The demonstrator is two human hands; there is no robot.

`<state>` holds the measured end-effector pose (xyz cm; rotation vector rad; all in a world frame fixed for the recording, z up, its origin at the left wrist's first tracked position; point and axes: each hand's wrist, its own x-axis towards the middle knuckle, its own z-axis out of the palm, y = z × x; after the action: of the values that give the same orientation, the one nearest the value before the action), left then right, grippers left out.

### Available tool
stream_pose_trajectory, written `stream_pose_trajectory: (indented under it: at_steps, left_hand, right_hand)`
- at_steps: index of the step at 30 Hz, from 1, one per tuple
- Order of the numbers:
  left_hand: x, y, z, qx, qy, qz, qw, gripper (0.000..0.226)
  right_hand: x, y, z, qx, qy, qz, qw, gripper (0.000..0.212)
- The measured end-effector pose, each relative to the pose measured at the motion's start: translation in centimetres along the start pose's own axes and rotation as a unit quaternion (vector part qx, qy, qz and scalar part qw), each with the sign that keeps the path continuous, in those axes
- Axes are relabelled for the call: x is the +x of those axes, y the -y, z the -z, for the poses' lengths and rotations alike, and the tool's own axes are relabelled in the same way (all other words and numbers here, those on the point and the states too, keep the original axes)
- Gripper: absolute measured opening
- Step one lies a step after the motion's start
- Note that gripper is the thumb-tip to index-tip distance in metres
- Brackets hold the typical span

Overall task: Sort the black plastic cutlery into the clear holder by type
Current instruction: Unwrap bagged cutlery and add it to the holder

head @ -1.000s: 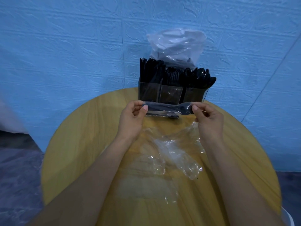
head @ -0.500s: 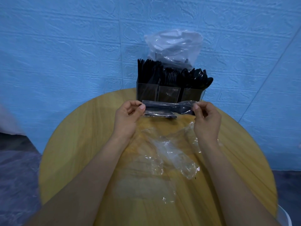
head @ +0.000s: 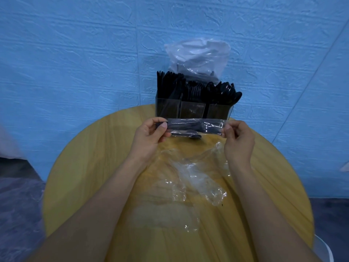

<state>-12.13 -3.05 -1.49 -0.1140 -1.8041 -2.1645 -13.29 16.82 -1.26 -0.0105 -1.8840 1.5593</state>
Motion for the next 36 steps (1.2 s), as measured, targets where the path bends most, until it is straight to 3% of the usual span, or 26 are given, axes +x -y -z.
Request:
stream_pose_trajectory:
  at_steps: [6,11,18,23,25,27,30,32,34,36]
  left_hand:
    - [0.2,-0.2,0.5,0.017,-0.031,-0.017,0.999,0.015]
    - [1.8,-1.9,2.0,-0.049,-0.158,-0.05,0.985,0.021]
    - [2.1,-4.4,1.2,-0.1,-0.262,-0.081,0.956,0.019]
    - [1.3,-4.3,-0.5,-0.086,-0.239,-0.085,0.963,0.021]
    - [0.9,-4.1,-1.4,-0.079,-0.213,-0.088,0.97,0.021]
    - [0.2,-3.9,-2.5,-0.057,-0.179,-0.087,0.978,0.02]
    - [-0.9,-3.5,-3.9,-0.014,-0.124,-0.091,0.988,0.021]
    - [-1.1,-3.3,-4.1,0.03,-0.084,-0.089,0.992,0.021]
    - [-0.7,-3.3,-3.7,0.126,-0.037,-0.092,0.987,0.018]
    - [0.0,-3.4,-3.1,0.308,0.0,-0.145,0.94,0.005]
  right_hand:
    - [0.2,-0.4,0.0,-0.044,-0.009,-0.009,0.999,0.017]
    - [0.9,-0.4,0.9,-0.092,-0.104,-0.029,0.99,0.018]
    - [-0.1,0.2,0.2,-0.205,0.053,-0.015,0.977,0.02]
    - [0.2,1.7,-0.7,-0.335,0.093,0.041,0.937,0.027]
    - [0.3,3.8,-1.2,-0.24,0.111,0.039,0.964,0.032]
    - [0.6,6.3,-2.1,-0.022,0.149,-0.068,0.986,0.036]
    - [1.8,8.4,-3.4,0.248,0.115,-0.227,0.935,0.024]
    - [2.7,8.7,-3.8,0.308,0.09,-0.248,0.914,0.019]
    - [3.3,8.8,-4.0,0.297,0.098,-0.242,0.919,0.018]
    - [3.5,8.8,-4.3,0.275,0.121,-0.235,0.924,0.02]
